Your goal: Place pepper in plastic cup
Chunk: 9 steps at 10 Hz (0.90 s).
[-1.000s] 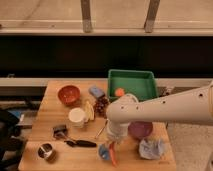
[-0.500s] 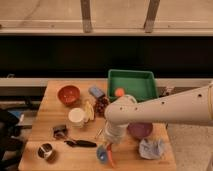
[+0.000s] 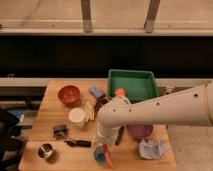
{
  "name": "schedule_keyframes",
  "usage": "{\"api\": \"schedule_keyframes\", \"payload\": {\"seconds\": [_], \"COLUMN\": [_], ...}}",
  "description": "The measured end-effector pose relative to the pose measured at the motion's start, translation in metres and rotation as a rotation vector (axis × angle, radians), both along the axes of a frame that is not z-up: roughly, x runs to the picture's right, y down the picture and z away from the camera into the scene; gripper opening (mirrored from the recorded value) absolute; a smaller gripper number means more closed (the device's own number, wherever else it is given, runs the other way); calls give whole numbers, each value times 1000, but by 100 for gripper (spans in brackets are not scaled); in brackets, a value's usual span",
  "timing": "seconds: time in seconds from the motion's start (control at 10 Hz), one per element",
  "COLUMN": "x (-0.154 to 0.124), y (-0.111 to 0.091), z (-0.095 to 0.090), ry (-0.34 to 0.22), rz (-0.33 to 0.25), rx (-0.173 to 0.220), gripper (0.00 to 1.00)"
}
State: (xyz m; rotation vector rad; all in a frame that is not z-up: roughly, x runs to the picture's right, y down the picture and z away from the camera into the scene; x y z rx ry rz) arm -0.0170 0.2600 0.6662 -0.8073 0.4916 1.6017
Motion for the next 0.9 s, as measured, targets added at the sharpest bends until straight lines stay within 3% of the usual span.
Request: {"api": "schedule_keyframes", "payload": {"seconds": [0.3,0.9], "x": [-11,-10], "y": [-5,-5], "z": [-9,-8], "ry": [-30,-26], "rz": [-9,-7], "rx": [26,25], "gripper": [57,57]}}
